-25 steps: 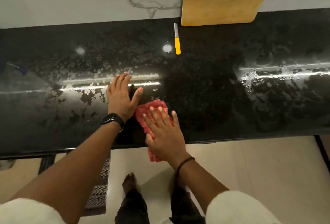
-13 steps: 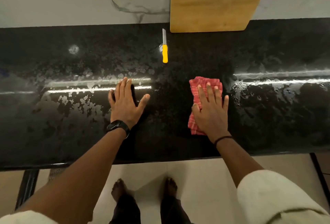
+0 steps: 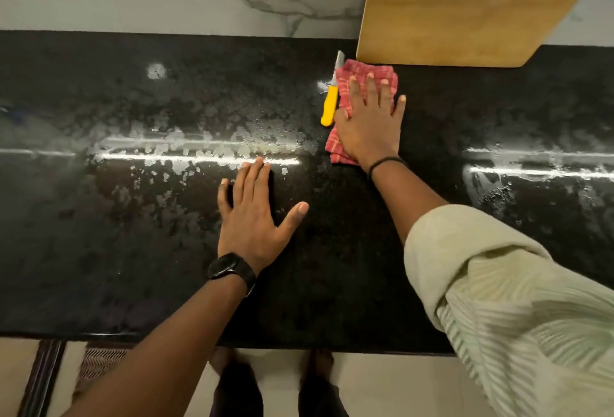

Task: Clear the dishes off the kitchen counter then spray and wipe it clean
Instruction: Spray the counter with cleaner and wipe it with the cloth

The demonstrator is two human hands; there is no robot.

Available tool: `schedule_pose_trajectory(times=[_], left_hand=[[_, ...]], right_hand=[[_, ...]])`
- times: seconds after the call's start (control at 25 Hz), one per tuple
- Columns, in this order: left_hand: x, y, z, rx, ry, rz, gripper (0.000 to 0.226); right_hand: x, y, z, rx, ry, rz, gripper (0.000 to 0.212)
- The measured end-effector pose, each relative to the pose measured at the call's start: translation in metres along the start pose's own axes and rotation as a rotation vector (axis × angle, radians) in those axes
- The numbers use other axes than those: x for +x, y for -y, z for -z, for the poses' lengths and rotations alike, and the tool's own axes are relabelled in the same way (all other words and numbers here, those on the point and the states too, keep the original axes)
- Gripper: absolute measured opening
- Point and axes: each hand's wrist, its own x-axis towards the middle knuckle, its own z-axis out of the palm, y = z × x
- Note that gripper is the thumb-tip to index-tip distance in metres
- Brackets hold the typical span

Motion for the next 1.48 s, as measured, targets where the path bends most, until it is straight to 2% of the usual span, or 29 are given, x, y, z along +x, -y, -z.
schedule_pose_trajectory(times=[0.2, 0.52, 0.72, 0.92, 1.0, 1.16, 1.48], left_hand=[[0.002, 0.001, 0.001, 0.026, -0.004, 0.006, 0.097], [0.006, 0.007, 0.0, -0.017, -0.024, 0.012, 0.097], [0.004, 0.008, -0.002, -0.052, -0.039, 0.011, 0.097], [-0.002, 0.003, 0.004, -0.076, -0.033, 0.009, 0.097], [-0.003, 0.003, 0.005, -0.069, -0.031, 0.01, 0.094], [-0.003, 0.002, 0.003, -0.066, -0.037, 0.008, 0.091], [0.002, 0.002, 0.0, -0.061, -0.037, 0.0, 0.094]], right_hand=[[0.03, 0.068, -0.012, 0.035, 0.004, 0.107, 0.071], [0.074, 0.098, -0.015, 0.046, 0.047, 0.156, 0.07], [-0.037, 0.075, -0.022, 0.045, 0.02, 0.171, 0.07], [-0.158, 0.03, -0.018, -0.03, 0.085, 0.328, 0.069], [-0.164, -0.008, -0.01, -0.022, 0.078, 0.277, 0.069], [-0.124, -0.075, 0.007, -0.013, 0.032, 0.037, 0.072], [-0.016, -0.053, 0.009, 0.01, -0.009, -0.117, 0.071]])
